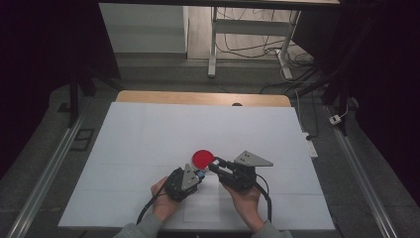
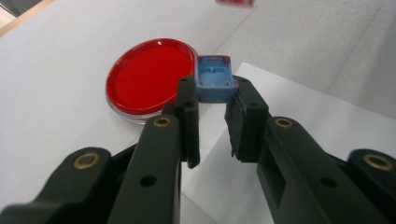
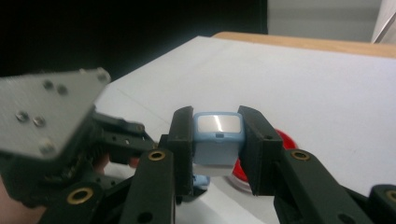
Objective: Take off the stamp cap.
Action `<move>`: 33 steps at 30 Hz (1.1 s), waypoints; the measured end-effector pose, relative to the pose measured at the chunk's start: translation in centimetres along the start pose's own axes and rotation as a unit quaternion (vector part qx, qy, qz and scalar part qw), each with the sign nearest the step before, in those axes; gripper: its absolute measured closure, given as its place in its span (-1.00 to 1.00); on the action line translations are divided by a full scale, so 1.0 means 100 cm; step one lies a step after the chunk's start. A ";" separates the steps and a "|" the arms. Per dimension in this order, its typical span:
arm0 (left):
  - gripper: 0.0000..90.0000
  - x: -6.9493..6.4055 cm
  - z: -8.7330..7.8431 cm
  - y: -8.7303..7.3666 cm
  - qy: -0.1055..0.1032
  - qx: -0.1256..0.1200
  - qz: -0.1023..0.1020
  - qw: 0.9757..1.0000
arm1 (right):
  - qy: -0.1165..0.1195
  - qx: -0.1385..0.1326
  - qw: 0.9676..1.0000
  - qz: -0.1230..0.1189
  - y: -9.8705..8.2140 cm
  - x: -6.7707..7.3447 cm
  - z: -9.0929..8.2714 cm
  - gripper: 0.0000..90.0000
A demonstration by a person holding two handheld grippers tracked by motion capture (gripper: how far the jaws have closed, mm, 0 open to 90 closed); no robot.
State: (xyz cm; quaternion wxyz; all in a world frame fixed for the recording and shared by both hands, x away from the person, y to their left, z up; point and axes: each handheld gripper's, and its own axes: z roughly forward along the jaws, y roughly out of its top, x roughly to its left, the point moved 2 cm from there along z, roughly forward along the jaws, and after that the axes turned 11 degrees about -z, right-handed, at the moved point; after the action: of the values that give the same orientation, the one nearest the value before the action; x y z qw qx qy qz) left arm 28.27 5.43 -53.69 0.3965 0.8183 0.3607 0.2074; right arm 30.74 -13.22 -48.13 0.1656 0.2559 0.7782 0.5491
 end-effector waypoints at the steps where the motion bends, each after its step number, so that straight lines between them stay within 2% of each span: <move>1: 0.67 0.001 0.000 0.000 -0.002 0.000 0.000 1.000 | 0.001 0.002 1.000 0.000 0.000 0.000 0.000 0.49; 12: 0.66 0.007 -0.009 0.001 -0.012 -0.015 -0.007 1.000 | 0.002 0.007 1.000 -0.002 -0.003 -0.002 0.000 0.49; 33: 0.66 0.017 -0.020 0.000 -0.020 -0.023 -0.018 0.999 | 0.005 0.007 1.000 -0.006 -0.003 -0.005 -0.002 0.49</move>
State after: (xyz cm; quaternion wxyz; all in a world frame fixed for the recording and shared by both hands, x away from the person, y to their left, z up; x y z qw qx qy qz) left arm 28.10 7.71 -52.38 0.4261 0.8063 0.3628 0.1915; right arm 30.97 -13.72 -48.32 0.1628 0.2497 0.7845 0.5437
